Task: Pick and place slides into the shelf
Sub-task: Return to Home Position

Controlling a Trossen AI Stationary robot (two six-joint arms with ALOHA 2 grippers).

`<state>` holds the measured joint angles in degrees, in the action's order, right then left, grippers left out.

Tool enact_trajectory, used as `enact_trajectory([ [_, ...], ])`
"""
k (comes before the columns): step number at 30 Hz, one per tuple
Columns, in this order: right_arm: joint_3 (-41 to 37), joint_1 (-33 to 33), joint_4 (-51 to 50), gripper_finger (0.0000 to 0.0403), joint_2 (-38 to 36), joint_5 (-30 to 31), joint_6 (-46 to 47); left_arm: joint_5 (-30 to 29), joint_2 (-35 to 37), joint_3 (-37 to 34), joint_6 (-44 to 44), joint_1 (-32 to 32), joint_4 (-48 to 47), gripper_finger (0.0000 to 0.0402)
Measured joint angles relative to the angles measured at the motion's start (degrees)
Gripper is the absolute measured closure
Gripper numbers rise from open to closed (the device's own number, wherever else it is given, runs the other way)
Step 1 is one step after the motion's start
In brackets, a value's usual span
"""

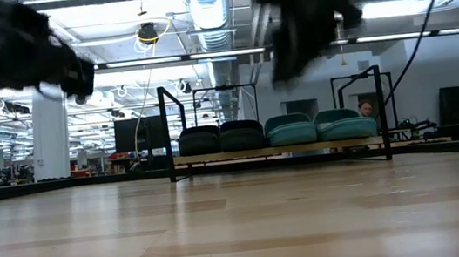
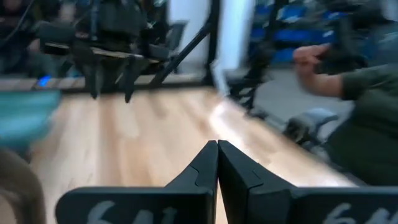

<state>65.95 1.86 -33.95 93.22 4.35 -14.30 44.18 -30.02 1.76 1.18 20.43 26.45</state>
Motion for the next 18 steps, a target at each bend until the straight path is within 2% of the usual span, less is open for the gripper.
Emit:
enact_trajectory([
  [4, 0.74, 3.01, 5.09, 0.0177, -12.36, -0.81, -0.77, 8.16, 0.13, 3.01, 1.82, 0.22, 2.09, 0.0401],
  [7, -0.92, 3.24, 11.68, 0.0177, -22.80, -6.35, -0.74, 13.55, 0.06, 4.22, 2.59, 0.61, 1.86, 0.0401],
  [9, -3.26, 2.87, 16.04, 0.0177, -29.28, -10.84, -0.74, 14.33, 0.11, 4.23, 2.42, 0.63, 1.23, 0.0401],
  [11, -7.17, 2.87, 21.23, 0.0177, -35.30, -13.59, -0.50, 14.40, 0.03, 4.25, 0.52, 0.63, -0.93, 0.0401],
  [14, -15.20, 2.68, 27.75, 0.0177, -43.51, -14.25, 1.34, 13.82, 0.04, 2.83, -2.39, 0.61, -0.79, 0.0401],
  [18, -28.11, 1.23, 37.15, 0.0177, -52.34, -14.71, 5.11, 14.19, 0.04, -1.08, -2.31, 0.59, 6.29, 0.0401],
])
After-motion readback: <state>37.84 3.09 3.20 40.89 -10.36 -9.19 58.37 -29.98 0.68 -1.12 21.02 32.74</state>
